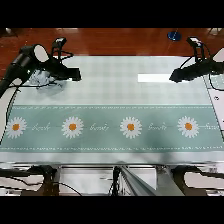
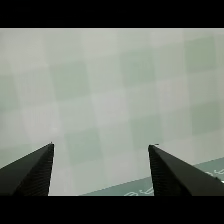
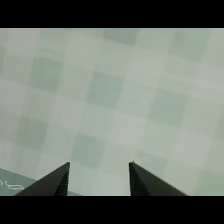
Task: Fold the shirts.
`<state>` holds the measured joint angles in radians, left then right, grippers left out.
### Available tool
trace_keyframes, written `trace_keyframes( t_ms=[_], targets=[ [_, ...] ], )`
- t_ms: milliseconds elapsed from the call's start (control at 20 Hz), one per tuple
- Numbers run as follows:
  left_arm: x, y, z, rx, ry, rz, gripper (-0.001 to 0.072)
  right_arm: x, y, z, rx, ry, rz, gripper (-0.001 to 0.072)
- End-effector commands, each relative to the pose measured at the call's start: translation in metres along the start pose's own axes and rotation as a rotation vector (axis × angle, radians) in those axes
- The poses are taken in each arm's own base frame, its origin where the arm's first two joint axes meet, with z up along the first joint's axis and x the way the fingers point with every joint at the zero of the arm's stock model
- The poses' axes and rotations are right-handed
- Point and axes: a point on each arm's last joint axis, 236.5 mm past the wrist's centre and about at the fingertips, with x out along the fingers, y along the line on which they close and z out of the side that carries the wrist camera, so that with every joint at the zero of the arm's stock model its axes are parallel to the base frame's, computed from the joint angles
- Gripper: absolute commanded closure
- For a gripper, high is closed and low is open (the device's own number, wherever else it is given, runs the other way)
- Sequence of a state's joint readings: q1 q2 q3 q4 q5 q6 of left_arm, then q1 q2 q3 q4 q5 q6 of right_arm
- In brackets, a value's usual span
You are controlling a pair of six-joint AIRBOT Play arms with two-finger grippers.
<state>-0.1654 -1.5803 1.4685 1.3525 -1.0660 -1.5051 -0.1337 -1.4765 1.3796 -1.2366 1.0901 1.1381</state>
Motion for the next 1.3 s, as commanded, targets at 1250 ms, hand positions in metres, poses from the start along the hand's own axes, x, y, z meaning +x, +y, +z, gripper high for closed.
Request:
trace_keyframes(
  t_ms=[1250],
  targets=[
    [-0.057,0.057,0.099,0.130,-0.354,0.162,-0.0013,-0.001,-0.004,0.026,0.022,-0.111,-0.013,0.0280]
  ],
)
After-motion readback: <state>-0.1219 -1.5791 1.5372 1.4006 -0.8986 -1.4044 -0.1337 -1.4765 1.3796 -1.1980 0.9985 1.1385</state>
